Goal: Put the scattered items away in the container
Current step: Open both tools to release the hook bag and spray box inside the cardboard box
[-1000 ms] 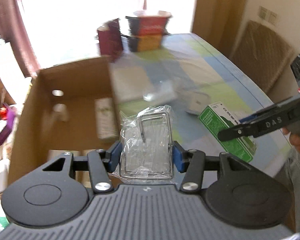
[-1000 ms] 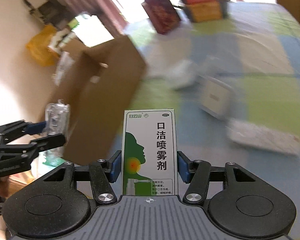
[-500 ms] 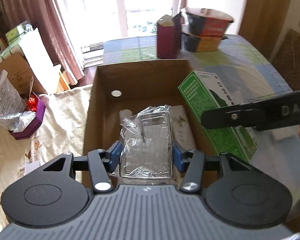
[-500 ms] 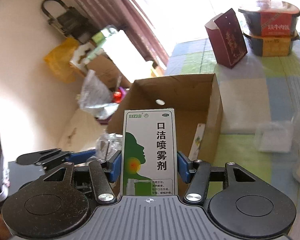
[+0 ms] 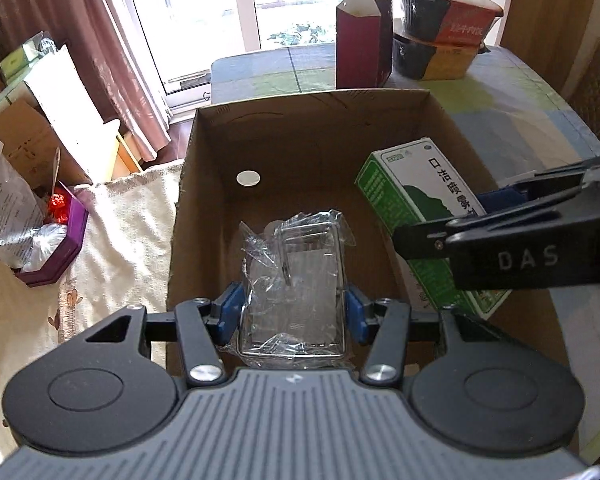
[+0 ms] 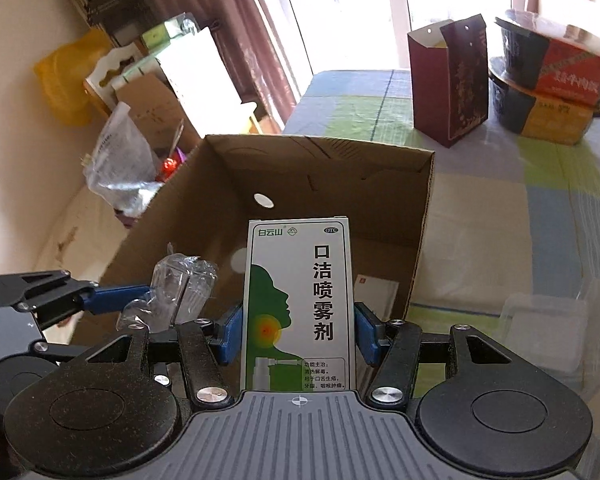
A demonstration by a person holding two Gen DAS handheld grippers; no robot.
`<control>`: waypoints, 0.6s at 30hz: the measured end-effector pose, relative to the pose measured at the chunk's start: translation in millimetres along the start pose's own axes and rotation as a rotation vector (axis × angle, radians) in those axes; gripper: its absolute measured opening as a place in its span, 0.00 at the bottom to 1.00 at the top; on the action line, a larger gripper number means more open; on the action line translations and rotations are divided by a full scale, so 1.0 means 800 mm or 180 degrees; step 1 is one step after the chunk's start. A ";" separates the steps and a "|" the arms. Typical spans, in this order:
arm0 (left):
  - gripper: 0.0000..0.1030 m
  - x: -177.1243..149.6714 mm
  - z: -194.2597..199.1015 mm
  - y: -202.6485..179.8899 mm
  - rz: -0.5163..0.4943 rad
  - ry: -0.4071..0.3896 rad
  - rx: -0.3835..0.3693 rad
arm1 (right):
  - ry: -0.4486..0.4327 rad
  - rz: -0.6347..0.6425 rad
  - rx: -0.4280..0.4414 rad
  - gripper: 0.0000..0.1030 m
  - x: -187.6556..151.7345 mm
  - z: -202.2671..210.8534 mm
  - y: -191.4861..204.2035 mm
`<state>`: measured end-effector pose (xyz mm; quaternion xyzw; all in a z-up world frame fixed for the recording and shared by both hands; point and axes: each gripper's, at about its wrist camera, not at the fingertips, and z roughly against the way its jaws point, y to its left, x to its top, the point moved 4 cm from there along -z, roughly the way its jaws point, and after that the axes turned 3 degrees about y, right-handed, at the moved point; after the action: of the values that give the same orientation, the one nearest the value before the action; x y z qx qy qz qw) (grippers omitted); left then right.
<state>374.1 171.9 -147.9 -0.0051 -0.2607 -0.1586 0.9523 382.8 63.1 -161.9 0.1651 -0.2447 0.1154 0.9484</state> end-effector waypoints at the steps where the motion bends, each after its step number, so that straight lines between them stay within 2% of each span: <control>1: 0.47 0.000 -0.004 0.000 -0.0010 0.0009 0.0005 | 0.0001 0.0037 -0.0008 0.57 0.001 -0.002 0.003; 8: 0.47 0.000 -0.022 -0.005 -0.0142 0.0026 0.0078 | -0.0035 0.0277 0.0018 0.57 0.001 -0.019 0.015; 11: 0.48 0.002 -0.024 -0.010 -0.0262 -0.0005 0.0188 | -0.0138 0.0479 0.0050 0.57 0.002 -0.020 0.023; 12: 0.54 0.002 -0.024 -0.012 -0.0288 -0.0020 0.0218 | -0.0168 0.0548 0.0050 0.65 0.002 -0.020 0.025; 13: 0.60 0.003 -0.024 -0.012 -0.0298 -0.0032 0.0246 | -0.0212 0.0578 0.0054 0.81 0.002 -0.019 0.026; 14: 0.64 0.003 -0.024 -0.012 -0.0301 -0.0042 0.0272 | -0.0273 0.0571 0.0065 0.85 0.003 -0.016 0.025; 16: 0.73 0.003 -0.022 -0.011 -0.0291 -0.0073 0.0271 | -0.0312 0.0630 0.0116 0.86 0.003 -0.011 0.025; 18: 0.76 0.003 -0.020 -0.011 -0.0279 -0.0089 0.0267 | -0.0348 0.0727 0.0083 0.86 0.002 -0.007 0.027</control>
<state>381.2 161.0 -161.2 0.0441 -0.2804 -0.1890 0.9401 379.7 85.4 -160.0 0.1546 -0.3117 0.2167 0.9121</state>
